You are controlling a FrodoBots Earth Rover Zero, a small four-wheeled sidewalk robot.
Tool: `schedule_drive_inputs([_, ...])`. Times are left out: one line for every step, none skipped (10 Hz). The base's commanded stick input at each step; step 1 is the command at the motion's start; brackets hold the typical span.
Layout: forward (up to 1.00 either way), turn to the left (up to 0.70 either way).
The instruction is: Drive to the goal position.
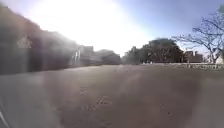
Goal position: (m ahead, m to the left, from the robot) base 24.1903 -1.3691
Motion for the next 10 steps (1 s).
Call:
schedule_drive_inputs([0.00, 0.00])
schedule_drive_inputs([0.00, 0.00])
schedule_drive_inputs([0.00, 0.00])
schedule_drive_inputs([0.00, 0.00])
schedule_drive_inputs([0.00, 0.00])
schedule_drive_inputs([1.00, 0.00])
schedule_drive_inputs([1.00, 0.00])
schedule_drive_inputs([1.00, 0.00])
schedule_drive_inputs([1.00, 0.00])
schedule_drive_inputs([1.00, 0.00])
